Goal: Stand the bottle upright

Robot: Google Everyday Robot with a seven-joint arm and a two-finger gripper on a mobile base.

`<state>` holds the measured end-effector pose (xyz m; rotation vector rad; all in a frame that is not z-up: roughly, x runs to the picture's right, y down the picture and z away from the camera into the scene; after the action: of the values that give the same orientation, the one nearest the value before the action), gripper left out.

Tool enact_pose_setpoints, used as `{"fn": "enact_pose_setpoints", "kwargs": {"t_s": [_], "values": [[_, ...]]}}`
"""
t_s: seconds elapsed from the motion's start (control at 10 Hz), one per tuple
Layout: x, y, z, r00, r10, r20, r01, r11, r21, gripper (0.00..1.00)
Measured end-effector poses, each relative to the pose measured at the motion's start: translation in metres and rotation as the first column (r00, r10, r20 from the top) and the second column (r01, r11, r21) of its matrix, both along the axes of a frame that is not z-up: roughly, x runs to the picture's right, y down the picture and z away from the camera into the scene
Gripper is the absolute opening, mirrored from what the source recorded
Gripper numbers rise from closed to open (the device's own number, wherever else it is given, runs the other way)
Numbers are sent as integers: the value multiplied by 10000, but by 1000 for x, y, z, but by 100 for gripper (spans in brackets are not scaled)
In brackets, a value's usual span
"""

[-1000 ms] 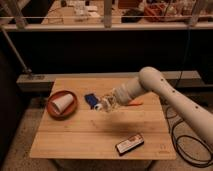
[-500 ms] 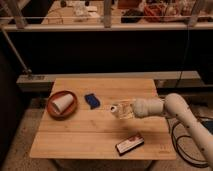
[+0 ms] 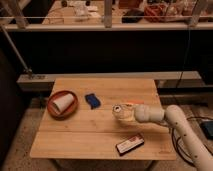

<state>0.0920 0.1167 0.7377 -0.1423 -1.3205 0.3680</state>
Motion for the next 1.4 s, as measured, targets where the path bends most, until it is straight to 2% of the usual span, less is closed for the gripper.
{"fn": "enact_pose_setpoints", "kwargs": {"t_s": [0.1, 0.3, 0.5, 0.8, 0.9, 1.0, 1.2, 1.4], "values": [[-4, -6, -1, 9998, -76, 195, 81, 9996, -260, 0], [-14, -13, -6, 9965, -574, 602, 627, 9940, -899, 0], [-24, -11, -11, 9904, -1013, 939, 1151, 9811, -1555, 0], [-29, 0, -12, 9866, -1104, 1200, 1342, 9677, -2134, 0], [-36, 10, -11, 9832, -1243, 1334, 1524, 9619, -2269, 5], [-37, 12, -10, 9829, -1236, 1362, 1528, 9611, -2302, 13], [-37, 16, -6, 9815, -1064, 1593, 1411, 9640, -2253, 35], [-38, 23, 0, 9798, -996, 1733, 1386, 9632, -2302, 52]]}}
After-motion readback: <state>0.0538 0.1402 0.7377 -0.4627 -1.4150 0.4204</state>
